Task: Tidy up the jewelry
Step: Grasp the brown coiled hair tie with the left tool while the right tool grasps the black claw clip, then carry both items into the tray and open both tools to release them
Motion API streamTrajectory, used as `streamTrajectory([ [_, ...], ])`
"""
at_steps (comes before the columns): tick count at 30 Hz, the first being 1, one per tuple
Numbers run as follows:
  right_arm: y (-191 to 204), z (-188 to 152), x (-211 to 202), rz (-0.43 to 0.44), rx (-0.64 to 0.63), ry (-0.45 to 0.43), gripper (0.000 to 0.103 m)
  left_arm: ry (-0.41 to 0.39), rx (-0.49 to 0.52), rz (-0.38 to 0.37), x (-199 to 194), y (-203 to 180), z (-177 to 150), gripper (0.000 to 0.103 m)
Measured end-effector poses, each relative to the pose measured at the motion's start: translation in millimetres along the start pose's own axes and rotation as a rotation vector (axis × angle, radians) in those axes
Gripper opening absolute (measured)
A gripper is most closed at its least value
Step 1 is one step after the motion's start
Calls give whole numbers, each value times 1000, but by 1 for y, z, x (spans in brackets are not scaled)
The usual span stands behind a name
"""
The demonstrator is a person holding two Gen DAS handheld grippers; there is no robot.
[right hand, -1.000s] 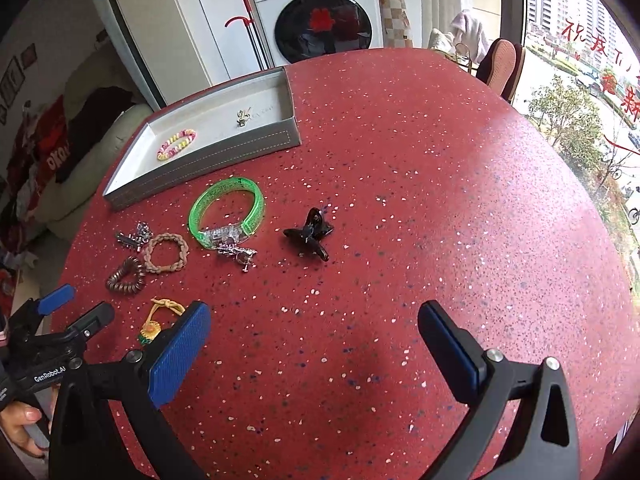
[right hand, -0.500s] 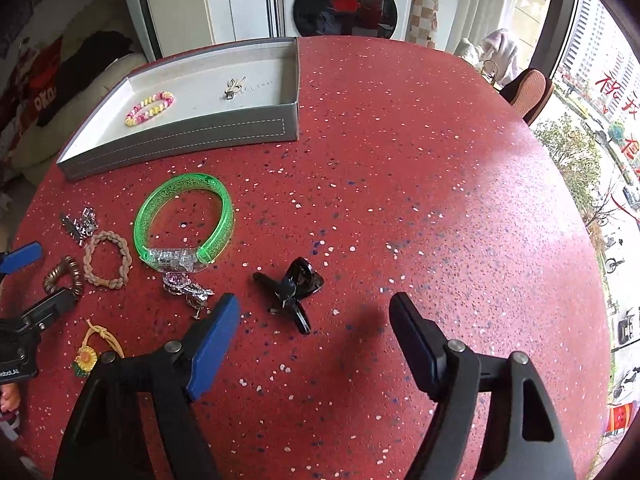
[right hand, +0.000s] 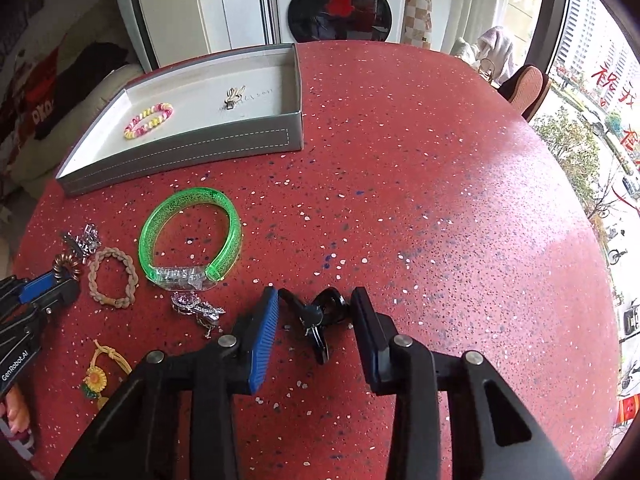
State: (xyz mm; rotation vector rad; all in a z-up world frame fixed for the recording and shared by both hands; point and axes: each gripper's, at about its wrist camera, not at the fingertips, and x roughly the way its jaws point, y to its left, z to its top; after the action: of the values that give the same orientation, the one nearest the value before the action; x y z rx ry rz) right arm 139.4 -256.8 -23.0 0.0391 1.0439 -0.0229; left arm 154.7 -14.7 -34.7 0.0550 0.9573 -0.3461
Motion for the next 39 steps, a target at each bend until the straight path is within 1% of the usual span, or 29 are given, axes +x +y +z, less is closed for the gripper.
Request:
streamTrajectory([
  [3,-5,2,-12,30,34,-18,41,-18,-20,-15,-9,6,1,40],
  [7,-3,13,-28,65,40,-51,41,-49,-37,-32,-24,11,10,41],
  [13,9,51,-39,158,57,-87,41,-121,-50,-32,-42,20,48,41],
  [16,21,76,-37,194,54,-98,41,-144,-65,-5,-39,28,73,41],
  [21,42,117,-20,214,24,-106,41,-168,-112,22,-23,41,113,40],
  [23,48,133,-9,227,24,-98,41,-173,-130,50,-14,45,127,41],
  [28,57,165,22,237,32,-81,41,-166,-171,86,17,54,155,41],
  [32,66,184,43,225,22,-76,41,-148,-187,107,42,58,169,41],
  [39,73,201,79,187,5,-69,40,-80,-155,145,86,59,178,41],
])
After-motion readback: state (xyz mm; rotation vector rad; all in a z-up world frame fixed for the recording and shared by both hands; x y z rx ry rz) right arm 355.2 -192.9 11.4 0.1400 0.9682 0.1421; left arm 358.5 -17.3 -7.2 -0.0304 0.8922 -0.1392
